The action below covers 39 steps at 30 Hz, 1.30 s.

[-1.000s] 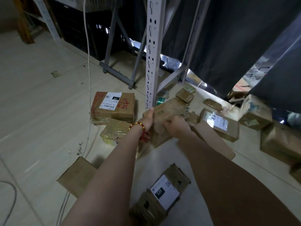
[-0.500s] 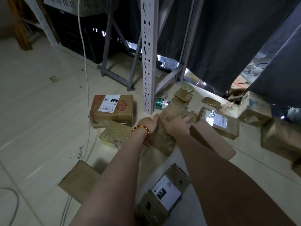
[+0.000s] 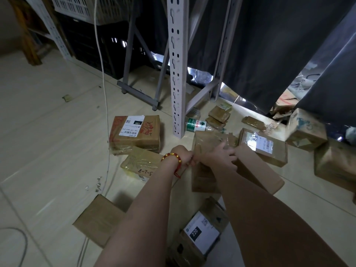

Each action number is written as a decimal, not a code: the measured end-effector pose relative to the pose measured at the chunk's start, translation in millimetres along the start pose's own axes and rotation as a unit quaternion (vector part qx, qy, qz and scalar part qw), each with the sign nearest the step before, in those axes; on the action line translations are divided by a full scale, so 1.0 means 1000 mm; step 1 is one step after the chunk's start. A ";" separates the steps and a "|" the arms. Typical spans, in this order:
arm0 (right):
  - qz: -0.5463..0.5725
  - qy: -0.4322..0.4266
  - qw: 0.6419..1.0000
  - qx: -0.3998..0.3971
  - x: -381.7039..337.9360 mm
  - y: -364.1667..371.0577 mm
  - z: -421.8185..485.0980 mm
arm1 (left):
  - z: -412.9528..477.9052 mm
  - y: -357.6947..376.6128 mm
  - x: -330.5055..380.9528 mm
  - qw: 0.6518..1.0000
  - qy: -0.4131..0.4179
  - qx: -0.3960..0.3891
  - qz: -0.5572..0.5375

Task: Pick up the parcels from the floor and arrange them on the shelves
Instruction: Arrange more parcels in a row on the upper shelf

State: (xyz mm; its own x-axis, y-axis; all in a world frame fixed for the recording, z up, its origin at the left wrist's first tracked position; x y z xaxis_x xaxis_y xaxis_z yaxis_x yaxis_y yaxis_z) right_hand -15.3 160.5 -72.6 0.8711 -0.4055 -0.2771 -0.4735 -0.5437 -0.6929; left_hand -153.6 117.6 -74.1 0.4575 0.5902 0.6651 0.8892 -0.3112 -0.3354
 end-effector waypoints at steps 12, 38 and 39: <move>0.237 -0.061 0.970 -0.001 0.018 -0.008 -0.023 | -0.031 0.002 0.000 0.977 -0.017 0.147 -0.152; 0.150 -0.321 0.932 -0.074 -0.167 -0.219 -0.484 | -0.478 -0.235 0.204 0.890 -0.118 0.268 -0.349; 0.158 -0.332 0.926 -0.082 -0.177 -0.226 -0.504 | -0.499 -0.250 0.213 0.884 -0.121 0.291 -0.347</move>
State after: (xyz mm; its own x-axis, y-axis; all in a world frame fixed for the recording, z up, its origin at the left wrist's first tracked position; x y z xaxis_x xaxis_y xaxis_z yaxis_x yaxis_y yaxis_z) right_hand -128.0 -15.3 469.0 0.5476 -0.0507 -0.8352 -0.6847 -0.6010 -0.4124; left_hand -282.7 -50.0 484.3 -0.2726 0.6525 0.7071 0.7790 0.5810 -0.2358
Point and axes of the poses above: each hand's wrist, its own z-axis towards the middle knuckle, its own y-axis out of the palm, x = y × z, the point moved 6 cm from there along z, towards the middle knuckle, and after that the axes turned 14 degrees about -x, right-handed, at the moved point
